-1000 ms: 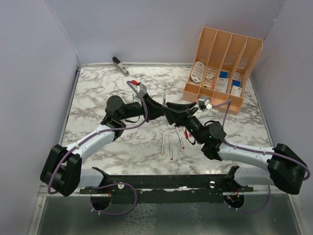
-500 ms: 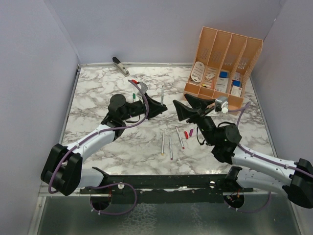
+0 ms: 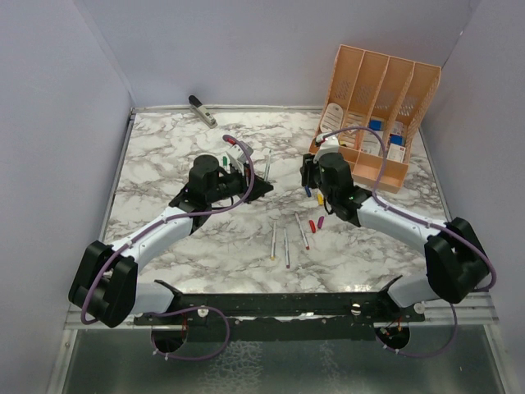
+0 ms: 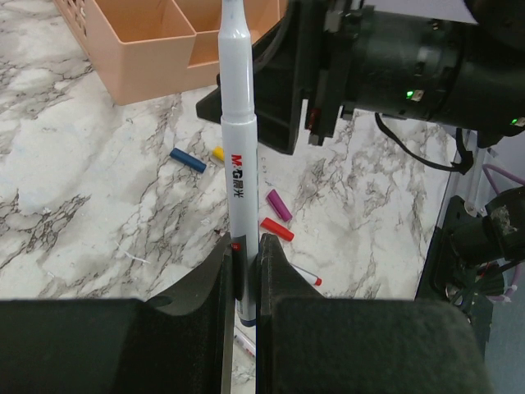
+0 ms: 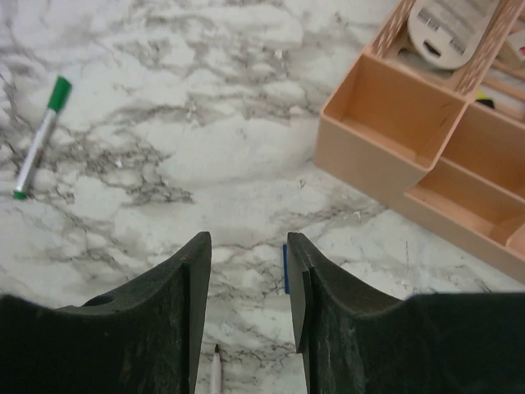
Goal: Insert the pens into the pen caps
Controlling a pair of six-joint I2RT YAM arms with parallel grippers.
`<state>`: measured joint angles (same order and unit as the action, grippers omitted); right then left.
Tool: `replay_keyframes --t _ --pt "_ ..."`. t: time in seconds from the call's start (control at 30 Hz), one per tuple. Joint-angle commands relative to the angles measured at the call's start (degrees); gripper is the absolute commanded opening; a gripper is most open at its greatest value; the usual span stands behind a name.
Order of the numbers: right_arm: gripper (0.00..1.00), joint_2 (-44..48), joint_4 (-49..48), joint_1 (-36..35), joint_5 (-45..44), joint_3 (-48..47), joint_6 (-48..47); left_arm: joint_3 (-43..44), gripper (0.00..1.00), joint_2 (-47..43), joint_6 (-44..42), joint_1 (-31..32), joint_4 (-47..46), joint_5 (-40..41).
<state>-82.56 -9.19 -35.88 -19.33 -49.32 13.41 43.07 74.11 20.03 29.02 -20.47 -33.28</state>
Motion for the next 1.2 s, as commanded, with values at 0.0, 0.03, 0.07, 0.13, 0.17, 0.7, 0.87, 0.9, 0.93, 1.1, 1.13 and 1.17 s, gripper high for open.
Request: replay_keyframes --t 0.0,0.03,0.07,0.13,0.17,0.7,0.87,0.9,0.93,1.1,1.13,1.17 --pt "0.41 -5.5 8.7 0.4 2.5 -4.9 -0.2 0.5 0.0 0.7 -0.8 0.1 1.3 0.0" --pt "0.41 -6.5 9.2 0.6 2.6 -5.1 -0.1 0.5 0.0 0.8 -0.7 0.1 1.3 -0.4" --pt "0.41 -7.2 9.3 0.8 3.1 -5.0 -0.1 0.5 0.0 0.8 -0.8 0.1 1.3 -0.7" --pt "0.41 -8.7 9.2 1.5 4.1 -5.0 0.2 0.4 0.0 0.6 -0.8 0.1 1.3 -0.8" --pt "0.41 -9.5 9.2 1.8 4.5 -5.1 0.3 0.3 0.0 0.3 -0.9 0.1 1.3 -0.8" --pt "0.4 -19.0 11.8 4.8 8.4 -8.6 2.0 -0.8 0.0 -3.3 -1.0 0.0 1.3 -1.3" --pt "0.39 -20.8 10.6 5.6 9.3 -9.2 2.3 -1.2 0.0 -3.7 -1.2 -0.1 1.3 -1.4" --pt "0.39 -21.1 10.5 5.7 9.2 -9.4 2.3 -1.3 0.0 -3.6 -1.2 -0.1 1.3 -1.5" --pt "0.39 -21.4 10.5 5.9 9.2 -9.5 2.4 -1.3 0.0 -3.7 -1.2 -0.1 1.3 -1.6" --pt "0.38 -22.6 10.3 6.3 8.6 -9.9 2.4 -1.3 0.0 -3.7 -1.4 -0.2 1.3 -1.8" --pt "0.37 -22.9 10.5 6.3 8.5 -10.0 2.4 -1.2 0.0 -3.7 -1.4 -0.2 1.3 -1.8" --pt "0.36 -23.2 10.7 6.4 8.6 -10.2 2.4 -1.2 0.0 -3.6 -1.4 -0.2 1.3 -1.8"
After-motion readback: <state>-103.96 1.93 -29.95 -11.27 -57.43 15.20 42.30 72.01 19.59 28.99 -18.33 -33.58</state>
